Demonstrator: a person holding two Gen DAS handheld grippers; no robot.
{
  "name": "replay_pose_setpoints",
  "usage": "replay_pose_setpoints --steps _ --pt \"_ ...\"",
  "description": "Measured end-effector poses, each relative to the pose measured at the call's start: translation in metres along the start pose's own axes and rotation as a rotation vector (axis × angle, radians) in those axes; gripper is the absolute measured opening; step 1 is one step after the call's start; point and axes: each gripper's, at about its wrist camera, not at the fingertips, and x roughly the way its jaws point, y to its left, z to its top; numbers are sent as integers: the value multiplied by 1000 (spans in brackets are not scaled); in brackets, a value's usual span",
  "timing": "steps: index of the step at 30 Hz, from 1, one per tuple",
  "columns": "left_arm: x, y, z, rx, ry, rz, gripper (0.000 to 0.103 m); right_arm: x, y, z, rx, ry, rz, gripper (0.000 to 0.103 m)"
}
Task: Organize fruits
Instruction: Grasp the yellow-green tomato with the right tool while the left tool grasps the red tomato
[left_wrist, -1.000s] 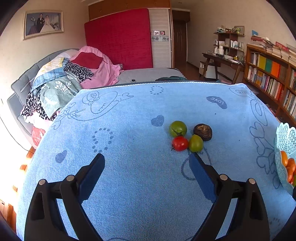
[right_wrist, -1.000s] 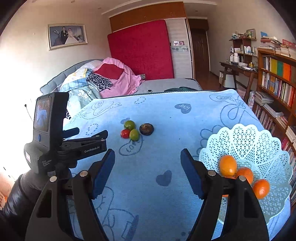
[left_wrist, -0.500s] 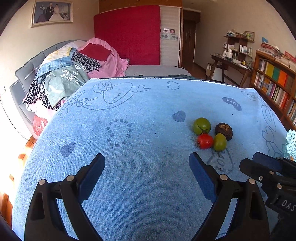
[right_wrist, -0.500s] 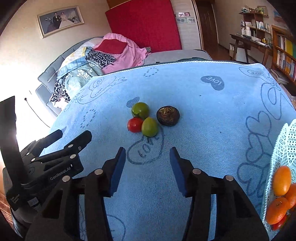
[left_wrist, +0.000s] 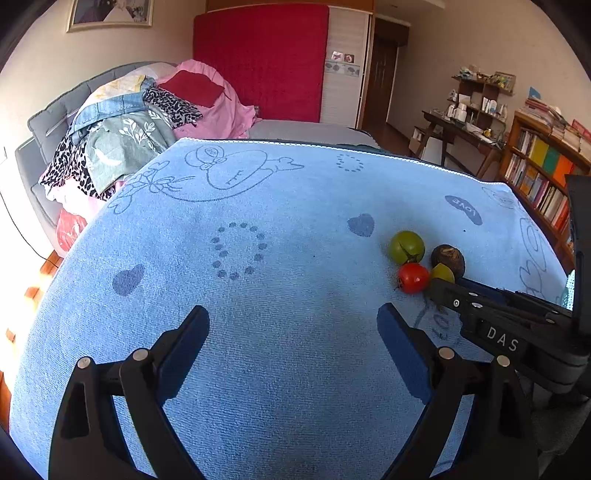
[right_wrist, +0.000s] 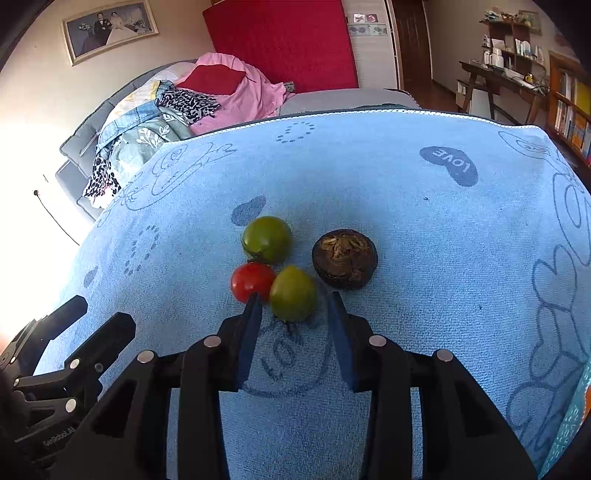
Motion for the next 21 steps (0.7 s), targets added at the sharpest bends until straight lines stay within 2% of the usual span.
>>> replay_pose_setpoints --steps 7,19,21 --pt "2 -1 -2 7 7 2 91 -1 -3 -1 8 -10 8 28" --pt "13 -23 0 73 47 -3 91 -50 -18 -28 -6 -51 -15 28" --pt "19 -31 3 89 58 -19 89 -55 -20 -31 0 -56 -5 28"
